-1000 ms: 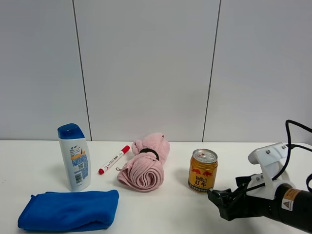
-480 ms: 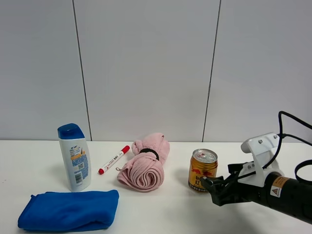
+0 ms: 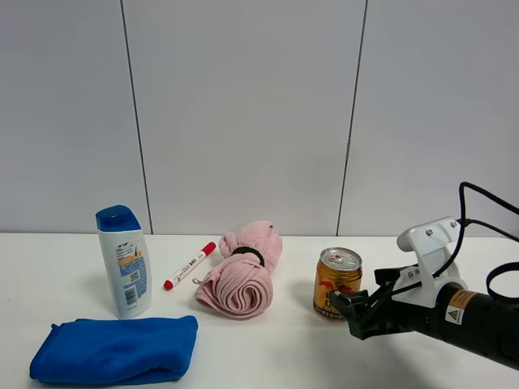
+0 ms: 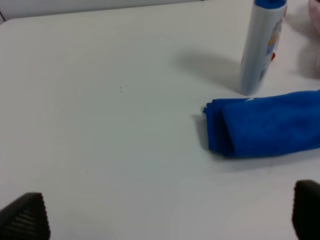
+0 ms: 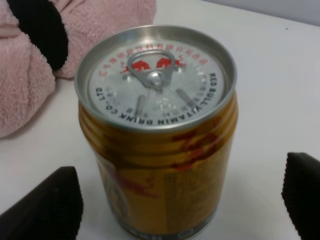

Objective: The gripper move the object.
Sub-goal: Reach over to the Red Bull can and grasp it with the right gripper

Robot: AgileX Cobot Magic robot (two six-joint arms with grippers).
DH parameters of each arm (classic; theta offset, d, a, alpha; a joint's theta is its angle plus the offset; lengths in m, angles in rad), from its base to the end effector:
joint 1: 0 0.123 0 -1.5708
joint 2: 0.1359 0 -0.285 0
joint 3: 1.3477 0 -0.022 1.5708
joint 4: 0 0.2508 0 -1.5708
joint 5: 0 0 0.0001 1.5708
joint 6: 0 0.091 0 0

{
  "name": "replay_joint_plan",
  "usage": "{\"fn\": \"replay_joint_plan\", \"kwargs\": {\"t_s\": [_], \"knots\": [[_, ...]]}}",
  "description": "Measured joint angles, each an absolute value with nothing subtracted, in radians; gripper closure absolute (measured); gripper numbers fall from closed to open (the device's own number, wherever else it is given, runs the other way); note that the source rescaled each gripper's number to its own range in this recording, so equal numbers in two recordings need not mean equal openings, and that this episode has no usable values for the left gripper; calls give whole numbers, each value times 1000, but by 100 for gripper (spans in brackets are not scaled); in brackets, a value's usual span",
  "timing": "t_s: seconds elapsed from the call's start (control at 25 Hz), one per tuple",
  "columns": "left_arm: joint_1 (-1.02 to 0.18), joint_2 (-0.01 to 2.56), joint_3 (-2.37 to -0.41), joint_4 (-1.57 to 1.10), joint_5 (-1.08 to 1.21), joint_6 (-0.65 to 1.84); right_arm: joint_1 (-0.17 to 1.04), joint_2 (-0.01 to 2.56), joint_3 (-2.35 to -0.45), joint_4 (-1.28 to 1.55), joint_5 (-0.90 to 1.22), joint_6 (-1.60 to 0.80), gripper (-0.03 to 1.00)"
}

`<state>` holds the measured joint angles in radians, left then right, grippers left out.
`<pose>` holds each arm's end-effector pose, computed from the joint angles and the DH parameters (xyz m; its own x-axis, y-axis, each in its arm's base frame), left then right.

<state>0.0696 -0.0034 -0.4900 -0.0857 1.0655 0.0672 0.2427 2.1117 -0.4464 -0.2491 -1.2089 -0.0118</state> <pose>-0.0041 -0.0071 0.2744 -0.4635 -0.0067 -0.8860 0.0087 0.9999 -0.0121 0.2676 0.0879 0.0613 -0.3131 -0.1792 -0.9327 -0.4759 0.8794 -0.0092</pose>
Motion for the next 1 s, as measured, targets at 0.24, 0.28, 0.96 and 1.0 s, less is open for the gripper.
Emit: {"fn": "replay_joint_plan", "kwargs": {"t_s": [0.24,0.28,0.96,1.0], "knots": [[70,-3,-490,-86,1066,67,243,2179,-482,-254,-1209,0,38],[70,-3,-490,-86,1066,67,243,2183,-482,-257,-1208,0,38],[70,-3,-490,-86,1066,67,243,2192,-482,-336,-1209,5,38],[70,-3,-490,-86,1066,67,243,2192,-482,-336,-1209,5,38]]}}
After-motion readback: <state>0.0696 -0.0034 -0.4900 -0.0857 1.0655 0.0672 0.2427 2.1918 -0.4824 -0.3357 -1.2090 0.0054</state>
